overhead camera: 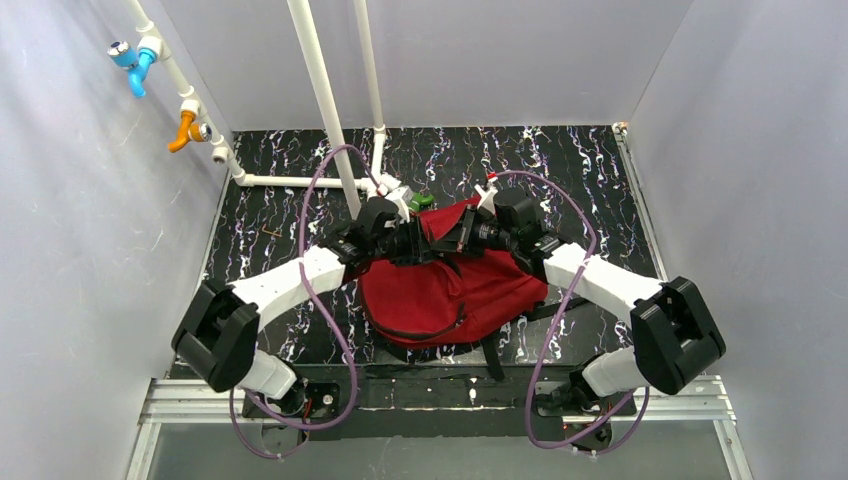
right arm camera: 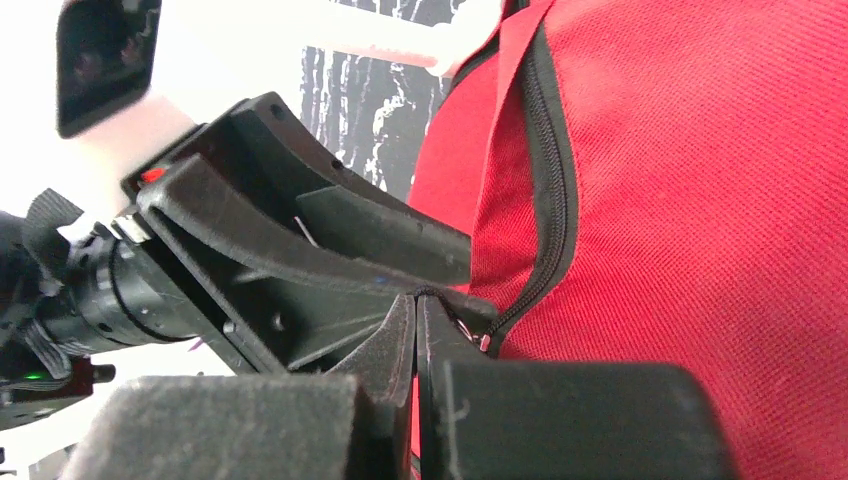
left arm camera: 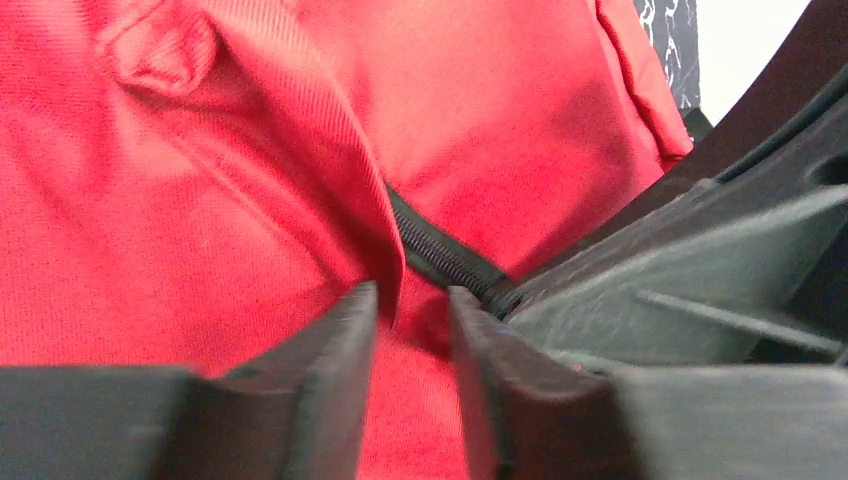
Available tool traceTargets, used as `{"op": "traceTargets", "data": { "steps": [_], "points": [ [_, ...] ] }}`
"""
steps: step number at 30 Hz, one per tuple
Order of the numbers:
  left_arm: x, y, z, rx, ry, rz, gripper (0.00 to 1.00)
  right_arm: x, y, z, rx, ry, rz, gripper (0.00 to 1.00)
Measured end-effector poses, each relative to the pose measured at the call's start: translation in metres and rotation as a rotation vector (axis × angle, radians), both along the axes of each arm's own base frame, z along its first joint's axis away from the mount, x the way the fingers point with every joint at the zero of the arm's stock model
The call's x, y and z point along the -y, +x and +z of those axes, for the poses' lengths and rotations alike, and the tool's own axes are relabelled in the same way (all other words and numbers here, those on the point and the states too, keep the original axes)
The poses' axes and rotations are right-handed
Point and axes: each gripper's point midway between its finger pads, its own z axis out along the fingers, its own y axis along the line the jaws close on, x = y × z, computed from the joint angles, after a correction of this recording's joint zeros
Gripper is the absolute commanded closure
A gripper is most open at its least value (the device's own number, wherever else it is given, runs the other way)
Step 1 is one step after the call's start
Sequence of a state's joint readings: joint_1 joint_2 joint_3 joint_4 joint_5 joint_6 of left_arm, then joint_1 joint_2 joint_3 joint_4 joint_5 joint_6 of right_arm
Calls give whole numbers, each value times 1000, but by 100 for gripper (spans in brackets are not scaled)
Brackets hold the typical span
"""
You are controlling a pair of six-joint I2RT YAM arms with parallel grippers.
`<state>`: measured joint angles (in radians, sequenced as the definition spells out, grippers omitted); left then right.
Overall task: Pack the student bag
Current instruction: Zip the student bag at the center of the board.
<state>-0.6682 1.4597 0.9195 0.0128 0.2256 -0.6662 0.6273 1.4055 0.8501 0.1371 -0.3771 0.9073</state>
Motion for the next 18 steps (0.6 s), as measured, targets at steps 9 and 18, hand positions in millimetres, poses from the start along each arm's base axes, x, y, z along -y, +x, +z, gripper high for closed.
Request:
{"op": "traceTargets", "data": {
  "steps": [9, 18],
  "points": [
    [-13, -36, 17, 16, -98, 24, 47, 5, -2, 13, 22, 45, -31, 99],
    [-18, -53, 8, -34, -124, 33, 48, 2, 2, 14, 35, 56, -29, 99]
  ]
}}
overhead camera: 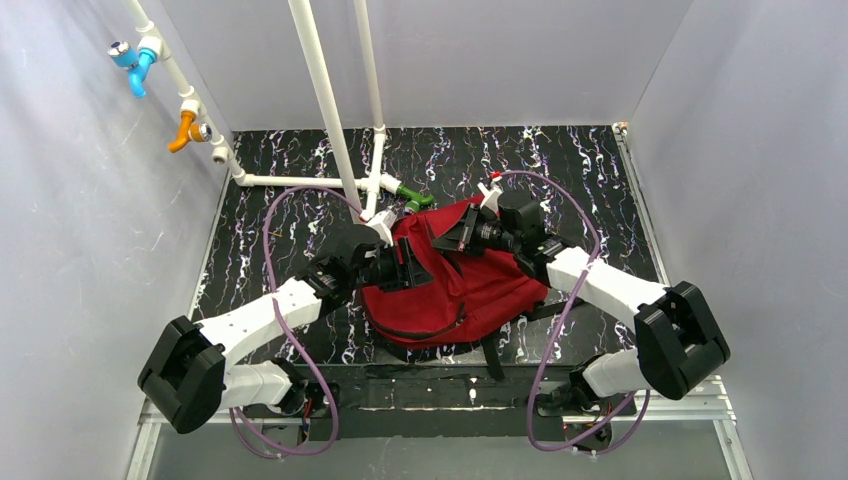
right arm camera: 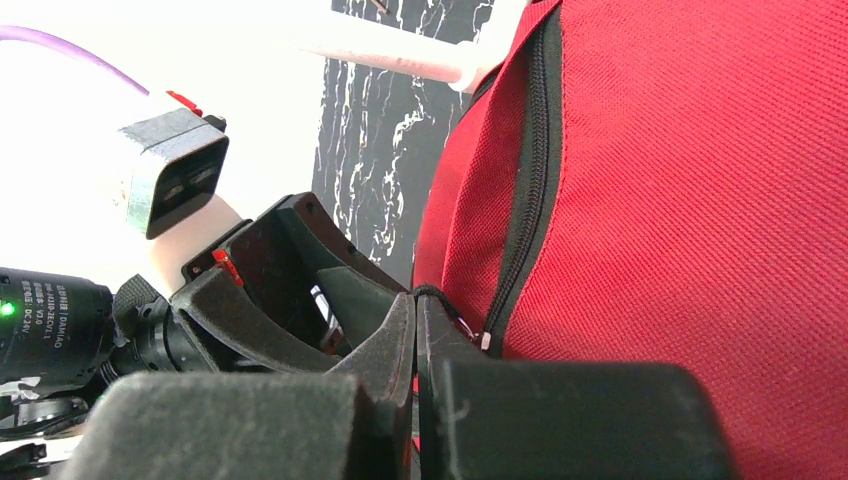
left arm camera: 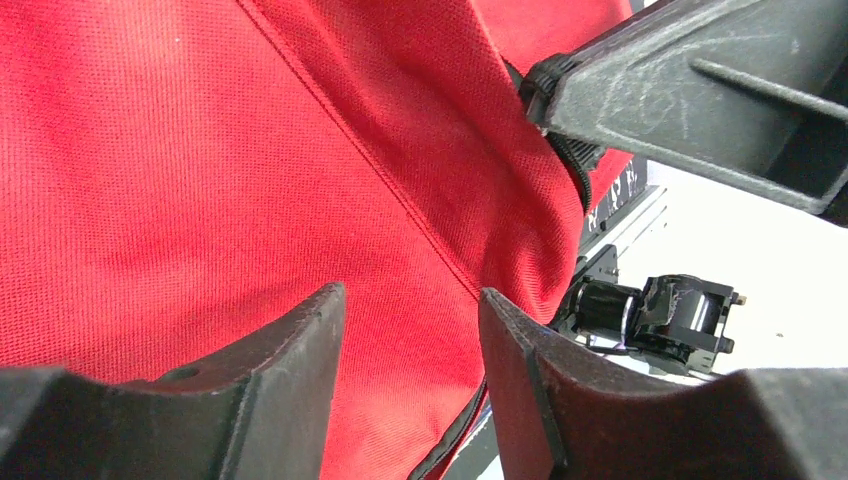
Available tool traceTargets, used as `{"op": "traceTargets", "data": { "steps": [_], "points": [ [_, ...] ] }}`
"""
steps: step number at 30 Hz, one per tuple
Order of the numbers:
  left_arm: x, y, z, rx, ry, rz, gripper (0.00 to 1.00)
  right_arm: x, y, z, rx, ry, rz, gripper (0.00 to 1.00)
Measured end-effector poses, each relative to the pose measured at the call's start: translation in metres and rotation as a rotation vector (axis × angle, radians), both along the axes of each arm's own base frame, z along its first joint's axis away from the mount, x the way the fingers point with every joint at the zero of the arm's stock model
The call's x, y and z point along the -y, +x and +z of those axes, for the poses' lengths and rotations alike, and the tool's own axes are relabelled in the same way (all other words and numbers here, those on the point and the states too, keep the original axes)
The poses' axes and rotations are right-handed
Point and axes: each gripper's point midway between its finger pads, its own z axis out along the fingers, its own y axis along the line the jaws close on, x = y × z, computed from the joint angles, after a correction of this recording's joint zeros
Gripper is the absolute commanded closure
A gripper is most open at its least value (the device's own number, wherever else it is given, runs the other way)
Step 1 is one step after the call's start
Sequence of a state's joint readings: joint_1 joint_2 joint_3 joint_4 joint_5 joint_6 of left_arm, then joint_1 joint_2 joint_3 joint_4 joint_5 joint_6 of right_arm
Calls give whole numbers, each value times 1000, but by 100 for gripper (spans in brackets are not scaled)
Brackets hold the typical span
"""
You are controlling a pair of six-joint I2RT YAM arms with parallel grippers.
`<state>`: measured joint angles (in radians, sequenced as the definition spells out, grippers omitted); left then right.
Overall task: Pack the student bag
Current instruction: Zip the student bag at the center of the board.
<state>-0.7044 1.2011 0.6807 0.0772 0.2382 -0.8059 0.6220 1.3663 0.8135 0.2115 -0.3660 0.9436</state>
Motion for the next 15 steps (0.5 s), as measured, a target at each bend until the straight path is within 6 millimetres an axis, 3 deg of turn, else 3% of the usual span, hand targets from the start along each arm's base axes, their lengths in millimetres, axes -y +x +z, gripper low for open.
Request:
{"op": "traceTargets", "data": {
  "steps": [6, 15],
  "points": [
    [-3, 1, 3, 7, 9, 16, 43, 2, -8, -3, 25, -30, 52, 99],
    [-7, 39, 31, 9, -17, 242, 32, 24, -38, 5, 99, -82, 111, 99]
  ]
}}
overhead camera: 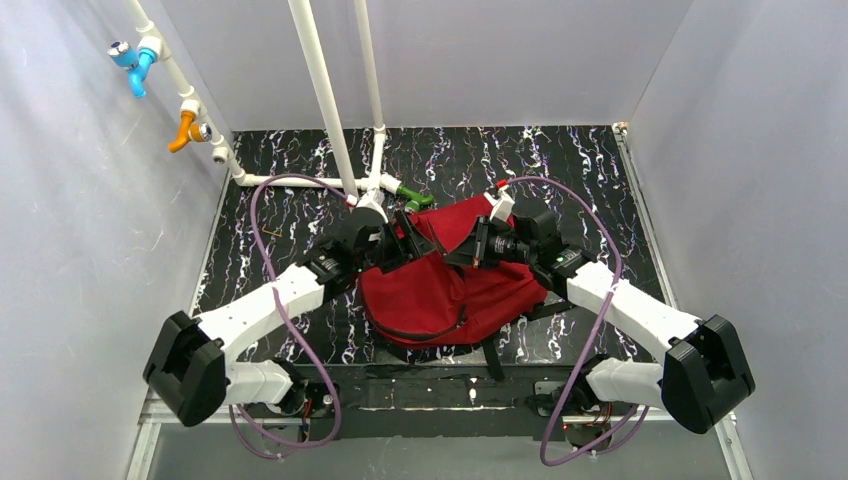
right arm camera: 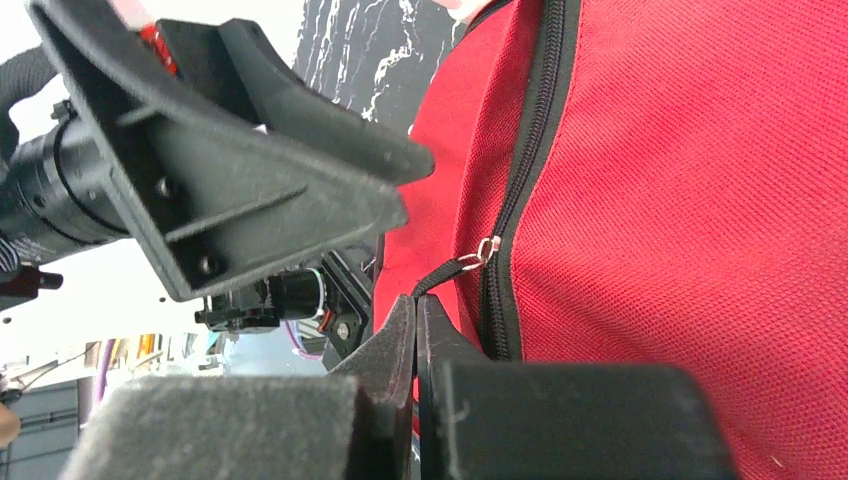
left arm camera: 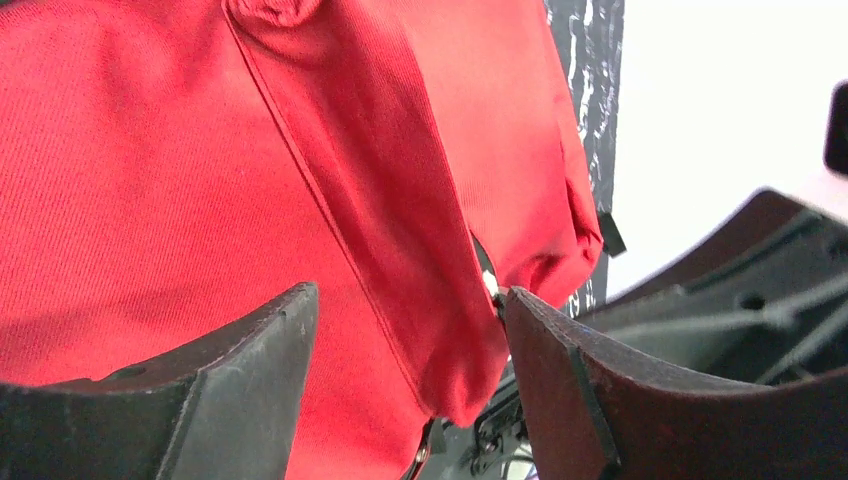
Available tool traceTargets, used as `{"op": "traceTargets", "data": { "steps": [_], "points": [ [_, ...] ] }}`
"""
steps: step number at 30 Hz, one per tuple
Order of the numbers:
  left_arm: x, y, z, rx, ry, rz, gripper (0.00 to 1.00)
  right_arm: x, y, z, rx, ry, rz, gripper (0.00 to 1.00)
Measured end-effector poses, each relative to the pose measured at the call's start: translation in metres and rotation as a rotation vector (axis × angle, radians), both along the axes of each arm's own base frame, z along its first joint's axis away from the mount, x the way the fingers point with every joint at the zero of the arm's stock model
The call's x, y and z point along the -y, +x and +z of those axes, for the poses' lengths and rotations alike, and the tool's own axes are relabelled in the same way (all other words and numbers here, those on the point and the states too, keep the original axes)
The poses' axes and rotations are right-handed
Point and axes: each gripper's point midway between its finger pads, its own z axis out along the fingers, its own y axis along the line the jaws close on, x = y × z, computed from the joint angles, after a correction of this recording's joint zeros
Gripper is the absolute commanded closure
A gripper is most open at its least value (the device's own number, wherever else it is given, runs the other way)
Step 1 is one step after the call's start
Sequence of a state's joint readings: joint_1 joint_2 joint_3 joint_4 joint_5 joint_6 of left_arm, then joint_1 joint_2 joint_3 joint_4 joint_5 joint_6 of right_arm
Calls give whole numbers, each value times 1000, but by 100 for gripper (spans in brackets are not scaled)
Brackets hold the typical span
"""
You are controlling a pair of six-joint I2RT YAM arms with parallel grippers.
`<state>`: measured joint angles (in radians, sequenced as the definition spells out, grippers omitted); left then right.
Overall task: Pack the student bag
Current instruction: Zip the student bag at the center of the board.
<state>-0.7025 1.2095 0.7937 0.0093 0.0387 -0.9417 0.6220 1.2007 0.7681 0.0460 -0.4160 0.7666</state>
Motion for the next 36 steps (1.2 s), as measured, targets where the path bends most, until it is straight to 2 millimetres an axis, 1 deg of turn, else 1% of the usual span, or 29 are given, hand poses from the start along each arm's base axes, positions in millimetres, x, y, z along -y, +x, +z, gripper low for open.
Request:
{"op": "traceTargets", "data": {
  "steps": [3, 4, 5, 6, 8, 9, 10, 12, 13, 16, 20, 22, 25, 26, 27, 28, 29, 30, 31, 32, 34, 35, 36],
  "points": [
    [6, 16, -3, -39, 15, 48, 35, 1, -3, -3, 0, -14, 16, 99],
    [9, 21, -5, -48, 19, 55, 37, 1, -4, -4, -1, -17, 19, 99],
    [12, 25, -7, -56, 21, 61, 42, 2, -4, -4, 0, -18, 23, 99],
    [14, 31, -10, -58, 27, 76, 48, 2, -5, -5, 2, -21, 27, 99],
    [16, 36, -17, -66, 40, 85, 64, 2, -6, -5, 2, -22, 36, 99],
    [17, 38, -22, -69, 47, 89, 74, 2, -8, -6, -2, -24, 41, 99],
    [17, 40, -25, -70, 51, 94, 82, 2, -9, -7, -6, -26, 46, 99],
    [16, 44, -31, -70, 66, 98, 96, 5, -14, -11, -12, -33, 55, 99],
    [16, 45, -33, -71, 69, 99, 100, 9, -19, -15, -20, -45, 61, 99],
    [13, 48, -37, -74, 79, 94, 100, 24, -41, -27, -42, -82, 84, 99],
    [14, 48, -43, -96, 68, 64, 100, 51, -75, -43, -48, -114, 93, 99],
    [17, 45, -43, -105, 60, 39, 100, 60, -85, -51, -51, -116, 79, 99],
    [22, 39, -41, -118, 44, 5, 100, 70, -93, -59, -50, -98, 38, 99],
    [23, 38, -41, -122, 39, -4, 94, 71, -94, -59, -51, -92, 30, 99],
    [24, 36, -40, -123, 36, -11, 84, 71, -94, -59, -59, -87, 21, 96],
    [23, 36, -39, -121, 36, -15, 74, 71, -94, -58, -66, -82, 16, 85],
    [22, 36, -38, -115, 37, -17, 68, 70, -94, -59, -82, -85, 15, 71],
    [20, 37, -36, -107, 38, -17, 63, 69, -94, -60, -92, -88, 15, 59],
    [18, 38, -33, -94, 33, -15, 57, 69, -93, -63, -112, -103, 15, 50],
    [14, 38, -29, -81, 30, -14, 55, 68, -92, -65, -133, -123, 17, 43],
    [8, 34, -22, -56, 20, -21, 52, 65, -83, -61, -142, -163, 25, 34],
    [4, 31, -17, -40, 13, -27, 52, 62, -78, -55, -133, -172, 29, 31],
    [1, 27, -11, -26, 5, -35, 52, 57, -70, -43, -104, -175, 40, 29]
  ]
}}
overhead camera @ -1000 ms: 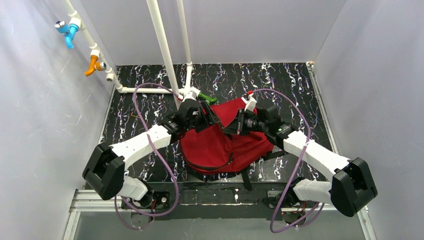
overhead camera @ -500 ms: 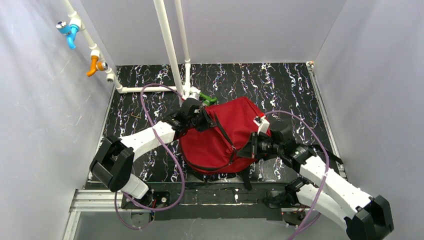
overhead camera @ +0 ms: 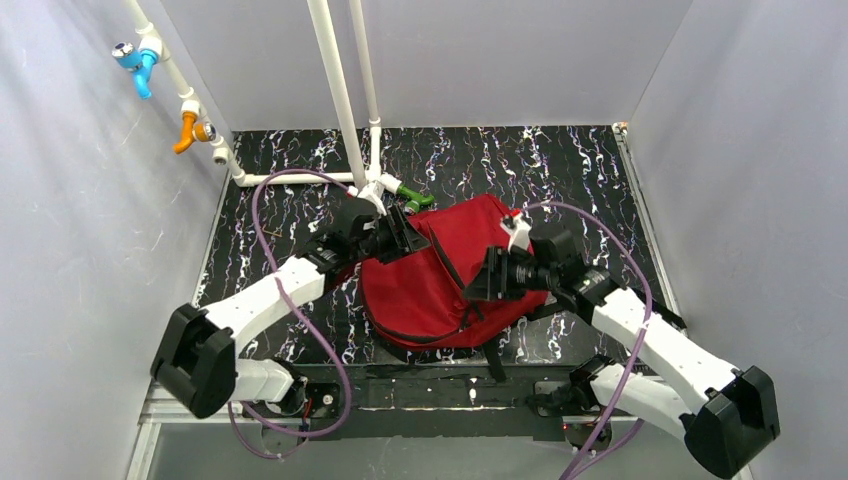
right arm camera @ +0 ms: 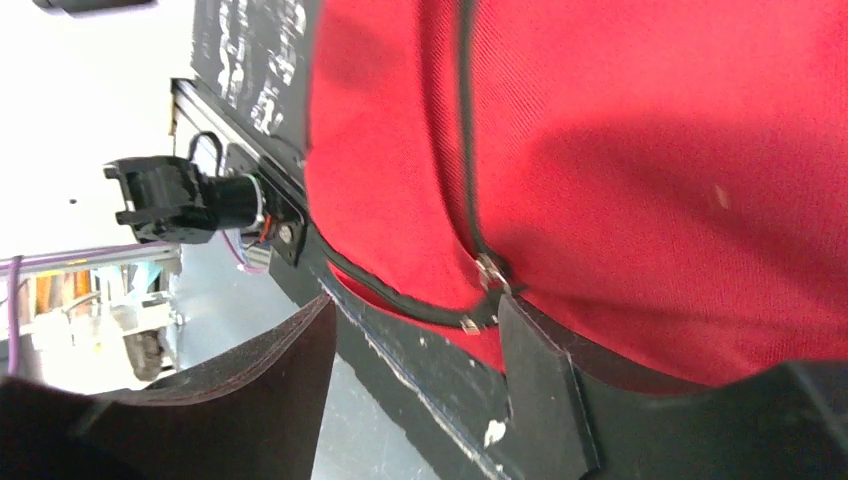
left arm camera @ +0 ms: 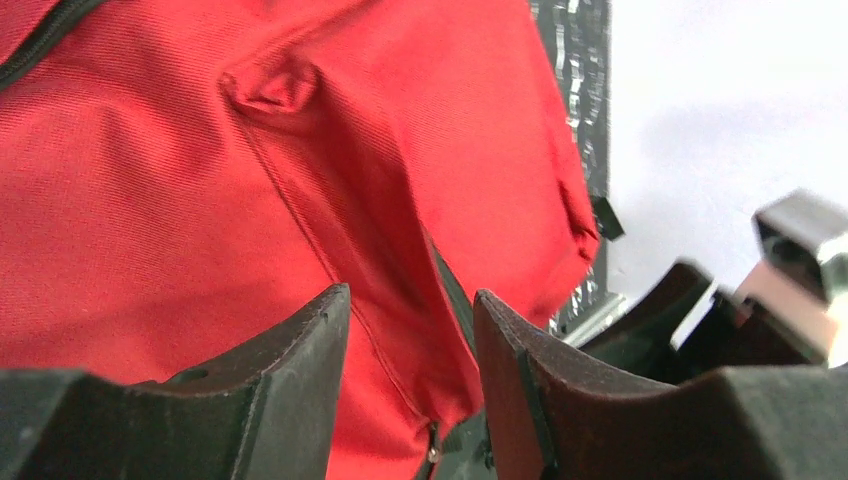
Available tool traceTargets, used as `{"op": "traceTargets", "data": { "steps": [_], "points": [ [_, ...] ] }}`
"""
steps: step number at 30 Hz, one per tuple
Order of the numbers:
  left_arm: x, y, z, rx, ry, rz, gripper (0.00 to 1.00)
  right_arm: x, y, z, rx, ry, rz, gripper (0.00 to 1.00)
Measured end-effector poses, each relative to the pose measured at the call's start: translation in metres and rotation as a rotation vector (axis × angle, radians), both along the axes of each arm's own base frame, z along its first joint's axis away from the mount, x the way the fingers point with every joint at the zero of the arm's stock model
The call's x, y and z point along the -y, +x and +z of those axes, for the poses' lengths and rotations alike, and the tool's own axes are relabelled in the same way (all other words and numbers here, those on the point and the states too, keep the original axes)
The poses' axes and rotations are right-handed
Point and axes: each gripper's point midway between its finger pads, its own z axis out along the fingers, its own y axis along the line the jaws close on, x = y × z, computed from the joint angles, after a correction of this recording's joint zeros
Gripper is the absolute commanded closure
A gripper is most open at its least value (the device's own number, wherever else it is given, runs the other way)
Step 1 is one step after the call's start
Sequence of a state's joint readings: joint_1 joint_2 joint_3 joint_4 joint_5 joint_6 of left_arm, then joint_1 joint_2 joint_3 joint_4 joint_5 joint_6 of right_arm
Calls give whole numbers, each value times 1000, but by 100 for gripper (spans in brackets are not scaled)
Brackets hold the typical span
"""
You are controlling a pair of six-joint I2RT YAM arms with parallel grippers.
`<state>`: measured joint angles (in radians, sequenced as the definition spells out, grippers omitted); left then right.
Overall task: Pack the student bag
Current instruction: Reset both arms
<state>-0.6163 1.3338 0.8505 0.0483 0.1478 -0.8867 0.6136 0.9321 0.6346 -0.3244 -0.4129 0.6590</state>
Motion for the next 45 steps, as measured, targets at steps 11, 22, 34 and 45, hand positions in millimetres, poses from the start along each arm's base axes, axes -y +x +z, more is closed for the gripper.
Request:
{"op": "traceTargets", "data": {
  "steps": [11, 22, 34, 45],
  "points": [
    [-24, -54, 83, 242, -120, -112, 43, -61, 7, 69, 161, 193, 228, 32],
    [-54, -90, 108, 320, -113, -119, 33, -93, 31, 12, 94, 64, 197, 49],
    [-96, -116, 146, 427, -30, -67, 25, -6, 70, 9, 171, -186, -6, 4],
    [-193, -136, 223, 702, 157, 213, 3, 37, 75, 143, 505, -227, -116, 2]
  ]
}}
